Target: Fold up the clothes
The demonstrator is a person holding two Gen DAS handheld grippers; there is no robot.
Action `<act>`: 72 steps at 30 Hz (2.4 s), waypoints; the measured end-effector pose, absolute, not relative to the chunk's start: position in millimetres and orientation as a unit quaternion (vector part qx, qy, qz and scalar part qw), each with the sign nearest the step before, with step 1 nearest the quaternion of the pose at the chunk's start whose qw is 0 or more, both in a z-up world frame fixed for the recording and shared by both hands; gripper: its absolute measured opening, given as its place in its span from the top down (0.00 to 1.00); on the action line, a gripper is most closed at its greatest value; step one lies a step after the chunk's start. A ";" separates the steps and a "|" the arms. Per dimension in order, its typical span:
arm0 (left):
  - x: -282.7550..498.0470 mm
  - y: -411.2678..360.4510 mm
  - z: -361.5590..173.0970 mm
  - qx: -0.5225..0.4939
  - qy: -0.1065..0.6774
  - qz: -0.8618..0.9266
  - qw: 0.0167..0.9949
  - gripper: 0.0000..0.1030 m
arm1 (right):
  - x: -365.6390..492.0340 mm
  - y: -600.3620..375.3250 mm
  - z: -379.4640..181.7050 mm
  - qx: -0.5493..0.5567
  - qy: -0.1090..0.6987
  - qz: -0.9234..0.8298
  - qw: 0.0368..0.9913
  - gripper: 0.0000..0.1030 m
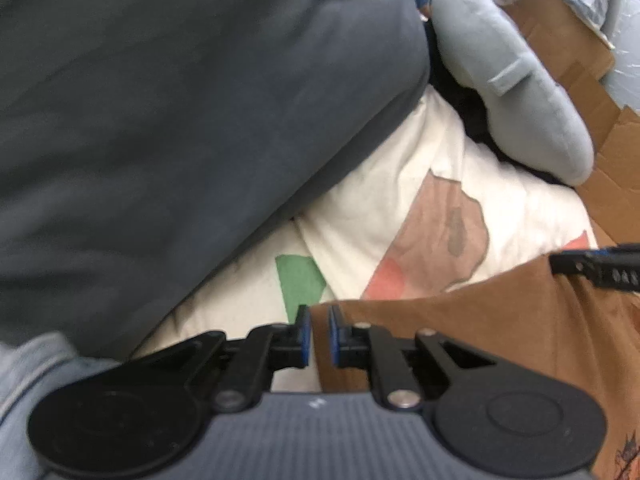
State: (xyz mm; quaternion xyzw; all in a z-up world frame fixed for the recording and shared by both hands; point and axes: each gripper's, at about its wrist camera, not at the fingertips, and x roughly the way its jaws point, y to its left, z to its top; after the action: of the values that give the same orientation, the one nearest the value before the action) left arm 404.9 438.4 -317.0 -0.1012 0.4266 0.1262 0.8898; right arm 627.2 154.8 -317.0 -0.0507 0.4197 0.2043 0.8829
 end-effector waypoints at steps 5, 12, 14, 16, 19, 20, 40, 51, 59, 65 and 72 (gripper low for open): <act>375.4 427.5 -302.1 -0.121 0.422 0.118 0.891 0.88 | 633.9 150.7 -303.1 -0.041 0.414 0.204 0.886 0.78; 339.7 411.6 -296.7 -0.146 0.429 0.117 0.884 0.72 | 616.7 144.1 -289.6 -0.047 0.412 0.238 0.878 0.78; 330.8 406.5 -298.5 -0.155 0.433 0.119 0.880 0.67 | 608.5 142.9 -287.4 -0.046 0.412 0.250 0.875 0.78; 323.3 401.7 -302.1 -0.164 0.439 0.119 0.875 0.66 | 598.1 141.3 -286.6 -0.045 0.415 0.260 0.871 0.78; 316.4 395.7 -311.3 -0.169 0.450 0.120 0.869 0.64 | 578.2 140.2 -286.6 -0.054 0.415 0.274 0.866 0.77; 314.3 393.7 -314.2 -0.169 0.453 0.121 0.867 0.64 | 572.3 139.5 -288.0 -0.055 0.417 0.276 0.864 0.77; 314.1 365.0 -337.8 -0.058 0.506 0.129 0.851 0.90 | 501.7 99.7 -331.1 -0.006 0.478 0.233 0.847 0.76; 314.3 367.4 -322.6 -0.065 0.497 0.147 0.853 0.89 | 548.0 74.1 -324.2 0.003 0.444 0.177 0.878 0.76; 315.2 370.8 -291.7 -0.046 0.478 0.155 0.863 0.85 | 590.1 70.3 -330.3 0.031 0.433 0.135 0.891 0.76; 313.3 370.6 -290.6 -0.071 0.461 0.159 0.870 0.83 | 616.4 66.0 -336.6 0.041 0.436 0.115 0.892 0.76; 307.0 340.5 -323.6 -0.045 0.471 0.151 0.868 0.82 | 609.7 57.1 -338.4 0.035 0.430 0.131 0.893 0.70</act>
State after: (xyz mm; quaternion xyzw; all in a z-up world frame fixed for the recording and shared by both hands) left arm 307.0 340.5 -323.6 -0.0454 0.4714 0.1507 0.8678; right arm 609.7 57.1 -338.4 0.0355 0.4296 0.1310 0.8927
